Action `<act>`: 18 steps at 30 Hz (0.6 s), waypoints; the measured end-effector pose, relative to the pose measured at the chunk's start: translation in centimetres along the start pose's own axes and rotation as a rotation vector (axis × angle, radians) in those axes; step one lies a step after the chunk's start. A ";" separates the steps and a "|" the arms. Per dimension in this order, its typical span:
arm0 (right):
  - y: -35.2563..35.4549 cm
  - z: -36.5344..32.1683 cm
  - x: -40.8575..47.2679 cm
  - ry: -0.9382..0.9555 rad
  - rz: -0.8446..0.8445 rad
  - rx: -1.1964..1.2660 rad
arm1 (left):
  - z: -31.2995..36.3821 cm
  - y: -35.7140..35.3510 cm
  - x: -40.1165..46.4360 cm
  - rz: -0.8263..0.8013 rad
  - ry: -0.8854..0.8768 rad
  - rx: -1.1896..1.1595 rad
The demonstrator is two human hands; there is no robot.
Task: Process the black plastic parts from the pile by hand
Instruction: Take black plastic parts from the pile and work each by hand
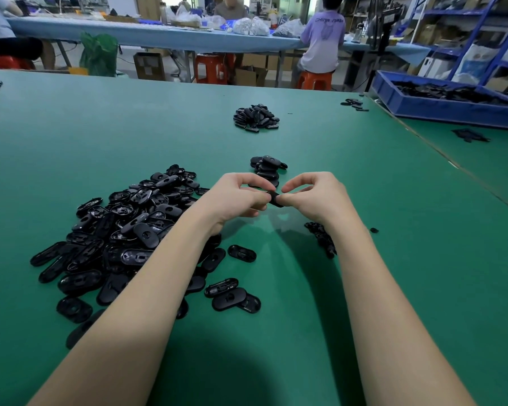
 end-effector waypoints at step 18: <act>-0.1 0.6 -0.2 0.034 -0.122 0.278 | 0.0 -0.5 -0.1 -0.015 0.024 -0.240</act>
Point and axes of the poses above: each hand's wrist, its own x-axis towards the middle knuckle, its own y-axis out of the back of the hand, z = x × y, the point moved 3 cm from there along x, towards the middle knuckle, and after that the axes turned 3 degrees about -x, right-handed, at the moved point
